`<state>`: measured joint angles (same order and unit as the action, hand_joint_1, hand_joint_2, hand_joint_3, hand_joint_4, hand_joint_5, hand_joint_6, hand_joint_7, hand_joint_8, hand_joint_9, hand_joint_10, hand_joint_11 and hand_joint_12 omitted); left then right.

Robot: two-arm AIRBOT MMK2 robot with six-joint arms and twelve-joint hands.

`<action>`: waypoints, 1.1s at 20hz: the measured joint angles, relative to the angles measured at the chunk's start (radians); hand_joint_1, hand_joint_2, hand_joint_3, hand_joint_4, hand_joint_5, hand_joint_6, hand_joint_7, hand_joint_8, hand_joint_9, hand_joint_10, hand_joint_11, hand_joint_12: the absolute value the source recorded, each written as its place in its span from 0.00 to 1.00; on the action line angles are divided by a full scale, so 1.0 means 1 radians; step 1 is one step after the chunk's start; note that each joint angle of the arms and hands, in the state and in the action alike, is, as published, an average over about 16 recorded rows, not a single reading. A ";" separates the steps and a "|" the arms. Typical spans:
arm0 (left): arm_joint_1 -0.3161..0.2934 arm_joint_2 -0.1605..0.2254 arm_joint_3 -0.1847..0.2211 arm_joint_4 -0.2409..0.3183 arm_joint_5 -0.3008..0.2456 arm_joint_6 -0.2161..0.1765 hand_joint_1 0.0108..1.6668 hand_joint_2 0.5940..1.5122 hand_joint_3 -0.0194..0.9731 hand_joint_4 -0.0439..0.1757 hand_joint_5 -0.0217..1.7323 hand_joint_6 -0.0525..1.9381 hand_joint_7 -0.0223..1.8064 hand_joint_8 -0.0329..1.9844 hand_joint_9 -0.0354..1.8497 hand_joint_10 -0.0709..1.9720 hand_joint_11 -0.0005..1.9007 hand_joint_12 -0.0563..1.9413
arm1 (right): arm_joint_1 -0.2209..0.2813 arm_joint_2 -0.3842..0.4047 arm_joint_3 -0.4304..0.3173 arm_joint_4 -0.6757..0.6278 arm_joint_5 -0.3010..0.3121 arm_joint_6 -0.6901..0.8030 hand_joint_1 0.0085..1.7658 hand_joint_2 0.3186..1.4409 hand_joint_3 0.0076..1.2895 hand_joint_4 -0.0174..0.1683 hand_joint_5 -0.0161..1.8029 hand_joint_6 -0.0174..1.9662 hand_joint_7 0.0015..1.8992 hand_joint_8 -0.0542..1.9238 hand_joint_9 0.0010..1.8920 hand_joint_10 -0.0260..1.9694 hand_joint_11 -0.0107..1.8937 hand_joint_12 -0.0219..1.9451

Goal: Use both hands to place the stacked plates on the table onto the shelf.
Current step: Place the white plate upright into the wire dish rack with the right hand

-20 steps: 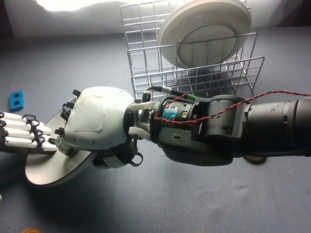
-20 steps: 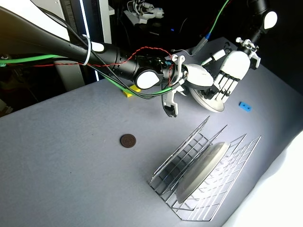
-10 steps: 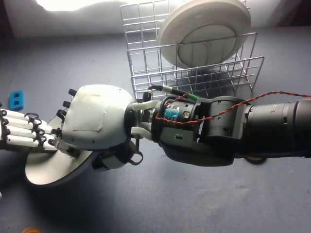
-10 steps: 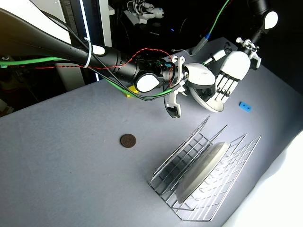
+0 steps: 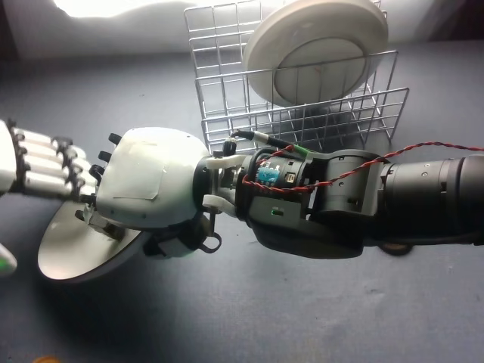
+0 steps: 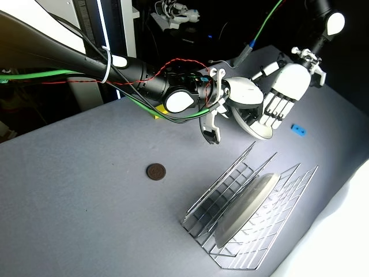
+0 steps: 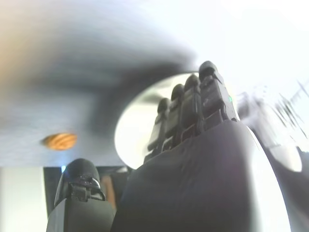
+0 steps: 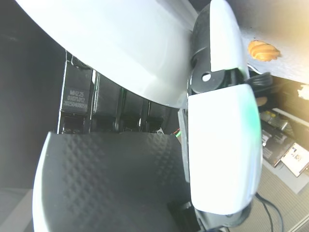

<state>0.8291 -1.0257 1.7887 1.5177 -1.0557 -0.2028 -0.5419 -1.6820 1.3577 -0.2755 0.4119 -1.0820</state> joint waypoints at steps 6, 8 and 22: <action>-0.086 0.014 -0.001 0.017 0.005 -0.001 0.01 0.56 0.03 0.19 0.01 0.04 0.02 0.02 0.03 0.04 0.01 0.03 | 0.000 0.025 -0.030 0.002 -0.005 0.001 0.68 0.57 0.00 0.06 0.51 0.37 0.55 0.31 0.60 0.38 0.52 0.57; -0.107 0.020 -0.001 0.018 0.005 -0.001 0.01 0.56 0.03 0.19 0.02 0.04 0.02 0.02 0.03 0.04 0.01 0.03 | 0.001 0.043 -0.051 0.002 -0.011 0.001 0.68 0.57 0.00 0.06 0.51 0.37 0.55 0.31 0.60 0.37 0.52 0.58; -0.168 0.037 0.001 0.026 0.004 -0.001 0.01 0.56 0.03 0.19 0.02 0.04 0.02 0.02 0.03 0.04 0.01 0.03 | 0.075 0.322 -0.336 0.002 -0.124 0.028 0.72 0.57 0.00 0.11 0.55 0.39 0.57 0.36 0.57 0.46 0.51 0.59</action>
<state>0.6611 -0.9892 1.7897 1.5435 -1.0519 -0.2042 -0.4671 -1.3603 1.0221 -0.2730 0.2880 -1.0540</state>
